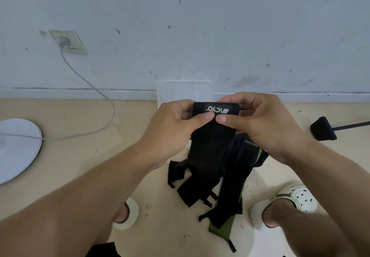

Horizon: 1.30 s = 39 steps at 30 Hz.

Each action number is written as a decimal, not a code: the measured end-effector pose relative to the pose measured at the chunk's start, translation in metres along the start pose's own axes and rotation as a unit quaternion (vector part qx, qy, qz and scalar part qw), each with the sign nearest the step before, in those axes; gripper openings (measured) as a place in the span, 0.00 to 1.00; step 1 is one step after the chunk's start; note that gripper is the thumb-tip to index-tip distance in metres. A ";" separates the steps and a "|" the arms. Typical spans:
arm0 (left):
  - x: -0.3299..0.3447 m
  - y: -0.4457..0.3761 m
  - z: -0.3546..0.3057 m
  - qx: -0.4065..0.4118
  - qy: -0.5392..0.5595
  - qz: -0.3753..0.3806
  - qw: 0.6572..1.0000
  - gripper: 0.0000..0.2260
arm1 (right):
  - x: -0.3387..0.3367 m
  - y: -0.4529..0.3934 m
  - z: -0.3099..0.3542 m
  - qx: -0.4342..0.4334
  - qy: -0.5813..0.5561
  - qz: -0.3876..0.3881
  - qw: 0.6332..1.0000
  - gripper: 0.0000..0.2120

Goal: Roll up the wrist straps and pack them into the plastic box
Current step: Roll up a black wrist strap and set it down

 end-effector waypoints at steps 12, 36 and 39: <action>0.009 0.006 -0.012 0.001 0.019 0.044 0.999 0.14 | 0.003 0.004 0.011 -0.098 0.003 -0.049 0.994 0.13; -0.006 0.000 -0.011 0.056 0.025 0.021 0.998 0.18 | 0.008 0.000 0.005 0.002 -0.026 0.070 0.997 0.18; -0.006 -0.001 -0.011 0.053 0.011 0.018 0.998 0.19 | 0.007 0.000 0.005 -0.005 -0.037 0.058 0.998 0.19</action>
Point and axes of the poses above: each hand's wrist, its own y-axis away from the middle knuckle, its own x-axis out of the palm, z = x × y, the point moved 6 cm from there along -y, towards the middle knuckle, and after that the axes turned 9 degrees about -z, right-handed, at the moved point
